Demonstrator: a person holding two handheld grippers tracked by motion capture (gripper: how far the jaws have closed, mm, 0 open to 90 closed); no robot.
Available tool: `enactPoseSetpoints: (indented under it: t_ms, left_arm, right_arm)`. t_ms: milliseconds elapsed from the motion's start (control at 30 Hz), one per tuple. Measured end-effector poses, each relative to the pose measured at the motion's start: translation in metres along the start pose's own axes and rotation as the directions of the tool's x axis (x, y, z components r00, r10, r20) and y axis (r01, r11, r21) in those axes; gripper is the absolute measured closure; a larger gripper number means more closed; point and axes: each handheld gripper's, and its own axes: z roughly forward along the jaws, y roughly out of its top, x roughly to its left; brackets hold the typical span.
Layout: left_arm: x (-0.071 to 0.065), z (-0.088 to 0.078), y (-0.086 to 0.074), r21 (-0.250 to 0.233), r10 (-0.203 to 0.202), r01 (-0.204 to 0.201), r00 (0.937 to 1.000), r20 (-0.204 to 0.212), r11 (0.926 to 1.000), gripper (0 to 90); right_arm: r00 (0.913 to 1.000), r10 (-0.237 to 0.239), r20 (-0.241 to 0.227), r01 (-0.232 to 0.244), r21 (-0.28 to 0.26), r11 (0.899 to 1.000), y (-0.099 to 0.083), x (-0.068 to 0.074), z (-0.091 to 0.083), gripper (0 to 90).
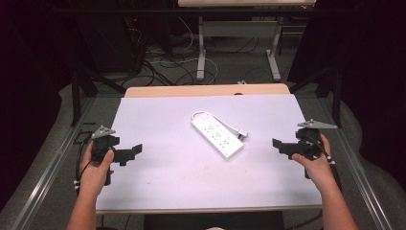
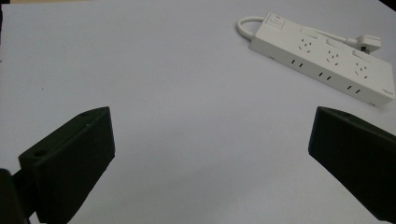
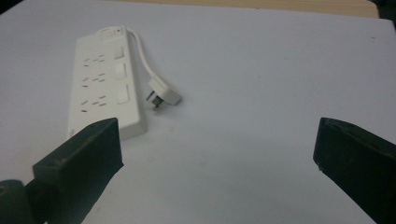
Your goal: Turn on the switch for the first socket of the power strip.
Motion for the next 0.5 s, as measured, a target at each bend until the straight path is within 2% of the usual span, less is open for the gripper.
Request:
enactPoseSetpoints:
  t_ms: [100, 267, 500]
  left_arm:
    - [0.001, 0.001, 0.0, 0.003, 0.005, -0.005, 1.0, 0.0, 1.0, 0.3]
    - [0.002, 0.003, -0.002, 0.002, -0.01, 0.01, 1.0, -0.002, 1.0, 0.3]
    - [0.005, 0.003, -0.003, 0.003, -0.014, 0.014, 0.9999, -0.006, 0.9999, 0.3]
  right_arm:
    - [0.9994, 0.006, 0.034, -0.006, 0.004, 1.0, -0.004, -0.011, 0.001, 0.4]
    - [0.996, 0.066, 0.06, -0.066, -0.006, 0.998, -0.01, -0.025, 0.002, 0.4]
    - [0.9886, 0.115, 0.097, -0.113, -0.019, 0.993, -0.017, -0.039, 0.006, 0.4]
